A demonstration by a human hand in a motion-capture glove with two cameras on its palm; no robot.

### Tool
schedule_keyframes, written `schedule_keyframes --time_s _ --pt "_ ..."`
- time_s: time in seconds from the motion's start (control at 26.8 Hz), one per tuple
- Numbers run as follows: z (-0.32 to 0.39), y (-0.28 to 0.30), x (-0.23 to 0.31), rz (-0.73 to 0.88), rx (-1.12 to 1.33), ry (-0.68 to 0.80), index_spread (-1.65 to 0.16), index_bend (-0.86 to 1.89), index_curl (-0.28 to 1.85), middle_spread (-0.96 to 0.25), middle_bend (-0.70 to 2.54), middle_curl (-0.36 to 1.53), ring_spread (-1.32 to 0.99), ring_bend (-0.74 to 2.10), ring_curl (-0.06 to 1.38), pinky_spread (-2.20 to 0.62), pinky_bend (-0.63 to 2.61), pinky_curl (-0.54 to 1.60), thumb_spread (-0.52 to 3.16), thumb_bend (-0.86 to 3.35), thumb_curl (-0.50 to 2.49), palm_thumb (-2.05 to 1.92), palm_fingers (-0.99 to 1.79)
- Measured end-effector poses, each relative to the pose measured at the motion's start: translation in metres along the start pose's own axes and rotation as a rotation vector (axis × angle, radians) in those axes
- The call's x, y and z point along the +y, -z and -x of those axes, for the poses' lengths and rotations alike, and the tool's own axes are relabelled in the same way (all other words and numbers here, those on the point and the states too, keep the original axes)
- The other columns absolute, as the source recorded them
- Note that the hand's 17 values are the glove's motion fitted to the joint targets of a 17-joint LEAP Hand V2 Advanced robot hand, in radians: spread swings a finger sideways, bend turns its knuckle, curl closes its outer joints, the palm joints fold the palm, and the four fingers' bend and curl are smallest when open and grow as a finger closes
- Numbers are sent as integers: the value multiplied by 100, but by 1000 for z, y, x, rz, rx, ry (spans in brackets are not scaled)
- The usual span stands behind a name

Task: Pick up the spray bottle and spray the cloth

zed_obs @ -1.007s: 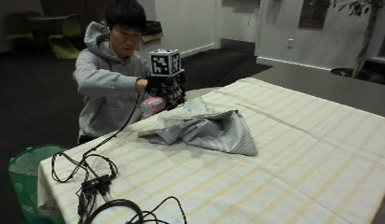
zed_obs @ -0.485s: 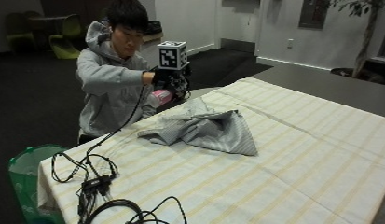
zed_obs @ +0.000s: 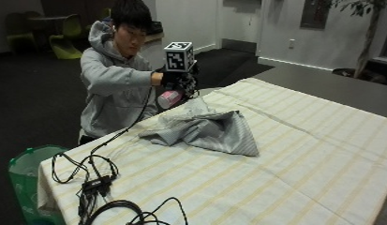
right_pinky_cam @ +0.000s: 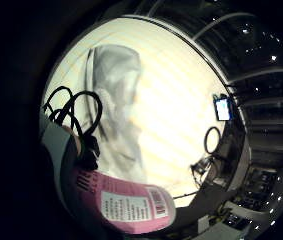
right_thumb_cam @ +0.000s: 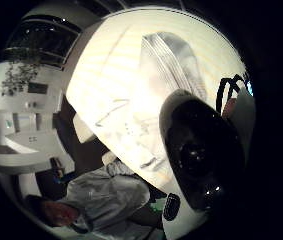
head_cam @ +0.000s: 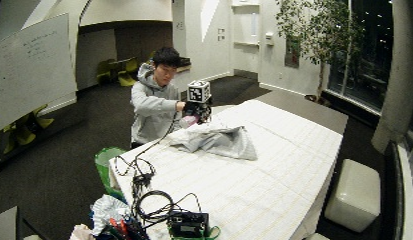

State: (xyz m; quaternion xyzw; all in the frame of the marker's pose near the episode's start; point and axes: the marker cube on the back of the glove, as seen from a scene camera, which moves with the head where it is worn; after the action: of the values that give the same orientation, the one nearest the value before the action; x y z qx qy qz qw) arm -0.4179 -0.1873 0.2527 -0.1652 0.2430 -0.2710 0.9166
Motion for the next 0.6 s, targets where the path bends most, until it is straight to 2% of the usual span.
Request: schedule_keyframes --time_s 0.19,0.34,0.48,0.6 --pt "42 30 -15 -166 -278 20 -13 47 55 -8 60 50 -11 68 46 -18 41 42 23 -3 77 93 139" --pt "75 46 -41 -417 -608 41 -13 47 55 -8 60 50 -11 69 46 -18 41 42 23 -3 77 93 139" --pt "113 32 -71 -675 -864 59 -12 47 55 -8 59 50 -11 69 47 -18 42 43 23 -3 77 93 139" --pt "138 4 -94 -764 -948 77 -12 47 56 -8 59 50 -11 69 47 -18 41 43 23 -3 78 93 138"
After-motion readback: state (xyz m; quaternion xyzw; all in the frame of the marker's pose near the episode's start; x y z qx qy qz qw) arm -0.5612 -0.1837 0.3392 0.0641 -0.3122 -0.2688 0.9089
